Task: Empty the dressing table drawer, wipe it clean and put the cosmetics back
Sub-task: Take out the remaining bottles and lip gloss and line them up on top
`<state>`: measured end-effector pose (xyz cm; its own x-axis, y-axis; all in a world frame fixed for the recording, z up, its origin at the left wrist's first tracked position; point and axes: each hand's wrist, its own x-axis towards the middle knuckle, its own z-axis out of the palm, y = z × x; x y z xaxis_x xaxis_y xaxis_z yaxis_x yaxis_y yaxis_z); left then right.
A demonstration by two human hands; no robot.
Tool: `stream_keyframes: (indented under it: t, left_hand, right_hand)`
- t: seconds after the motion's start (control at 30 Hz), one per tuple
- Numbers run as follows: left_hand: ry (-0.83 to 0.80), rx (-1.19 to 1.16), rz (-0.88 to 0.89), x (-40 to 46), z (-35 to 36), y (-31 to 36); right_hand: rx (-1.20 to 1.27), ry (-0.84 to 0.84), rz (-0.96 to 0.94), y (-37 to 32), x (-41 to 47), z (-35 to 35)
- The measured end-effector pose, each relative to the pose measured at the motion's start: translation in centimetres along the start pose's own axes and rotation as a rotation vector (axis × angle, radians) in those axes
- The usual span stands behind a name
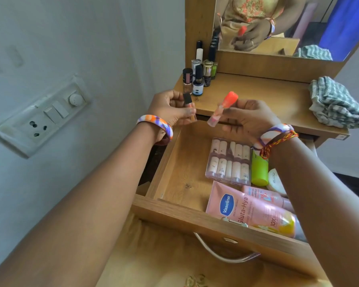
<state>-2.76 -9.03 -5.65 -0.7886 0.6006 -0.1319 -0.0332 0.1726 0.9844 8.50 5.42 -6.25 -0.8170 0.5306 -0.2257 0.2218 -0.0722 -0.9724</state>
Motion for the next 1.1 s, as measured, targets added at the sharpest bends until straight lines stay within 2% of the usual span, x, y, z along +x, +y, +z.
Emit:
stream_keyframes:
  t: [0.1,0.17,0.27,0.4,0.67,1.1]
  left_hand:
    - [0.187,0.242,0.211,0.9,0.9,-0.2]
    - [0.265,0.334,0.289,1.4,1.6,-0.3]
    - [0.326,0.388,0.335,2.1,2.7,-0.4]
    - [0.406,0.411,0.361,3.0,3.1,-0.3]
    - [0.464,0.435,0.42,3.8,3.0,-1.0]
    - [0.484,0.455,0.4,3.7,3.1,-1.7]
  right_hand:
    - [-0.02,0.147,-0.114,-0.3,1.2,0.0]
    - [-0.167,0.237,-0.21,-0.6,1.9,0.3]
    - [-0.397,0.333,-0.343,-0.9,3.1,1.2]
    - [-0.529,0.361,-0.392,-0.8,4.4,2.3]
    - [-0.498,0.349,-0.362,-0.2,5.4,3.7]
    - [-0.418,0.333,-0.309,-0.4,5.4,3.6]
